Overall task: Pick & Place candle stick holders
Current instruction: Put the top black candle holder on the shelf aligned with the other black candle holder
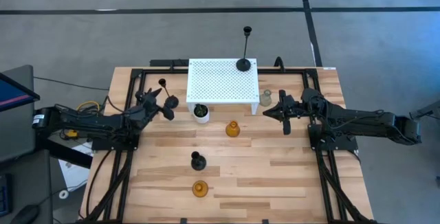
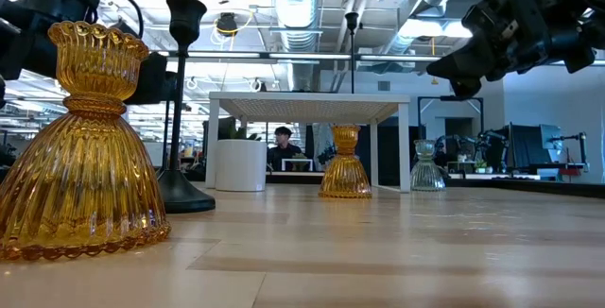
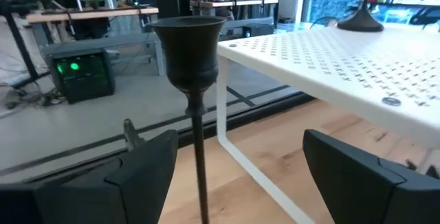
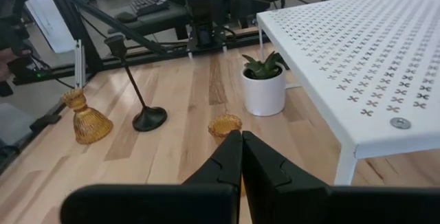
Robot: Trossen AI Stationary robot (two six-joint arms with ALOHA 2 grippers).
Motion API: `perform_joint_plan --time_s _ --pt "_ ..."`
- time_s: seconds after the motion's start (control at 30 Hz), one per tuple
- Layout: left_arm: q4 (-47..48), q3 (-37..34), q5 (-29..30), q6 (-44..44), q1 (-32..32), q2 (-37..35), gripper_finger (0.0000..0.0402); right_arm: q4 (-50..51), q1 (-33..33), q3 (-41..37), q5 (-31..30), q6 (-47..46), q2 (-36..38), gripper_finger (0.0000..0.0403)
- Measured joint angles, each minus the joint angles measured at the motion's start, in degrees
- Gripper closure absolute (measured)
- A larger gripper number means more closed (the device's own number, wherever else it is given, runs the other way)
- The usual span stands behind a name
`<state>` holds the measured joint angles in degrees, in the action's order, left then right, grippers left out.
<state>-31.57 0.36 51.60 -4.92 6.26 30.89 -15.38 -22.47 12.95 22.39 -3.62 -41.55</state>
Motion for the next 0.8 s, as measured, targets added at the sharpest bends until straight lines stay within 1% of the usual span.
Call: perform_joint_plan --time_s 0.23,0.37,0.5,0.6,0.7,0.8 --pt "-0.2 0.0 -1.7 -2.8 5.7 1.9 0.0087 0.0 -0.1 0.0 0.0 1.0 0.0 0.0403" --pt "-1.1 0.0 -7.4 -5.7 10.2 4.7 0.0087 0.1 0.0 0.0 0.0 1.0 0.0 0.0403" --pt "-2.6 0.0 -9.7 -8.2 13.9 8.0 0.0087 0.1 -0.1 0.0 0.0 1.0 0.0 0.0403" --pt "-4.7 0.0 -11.5 -9.0 15.3 9.9 0.0087 0.1 -0.1 0.0 0.0 1.0 0.0 0.0403" --pt "-6.5 0.0 -13.9 -9.1 15.9 11.6 0.0098 0.0 -0.1 0.0 0.0 1.0 0.0 0.0403" --pt "-7.5 0.0 -14.8 -9.1 16.0 13.0 0.0124 -0.1 -0.1 0.0 0.0 1.0 0.0 0.0403"
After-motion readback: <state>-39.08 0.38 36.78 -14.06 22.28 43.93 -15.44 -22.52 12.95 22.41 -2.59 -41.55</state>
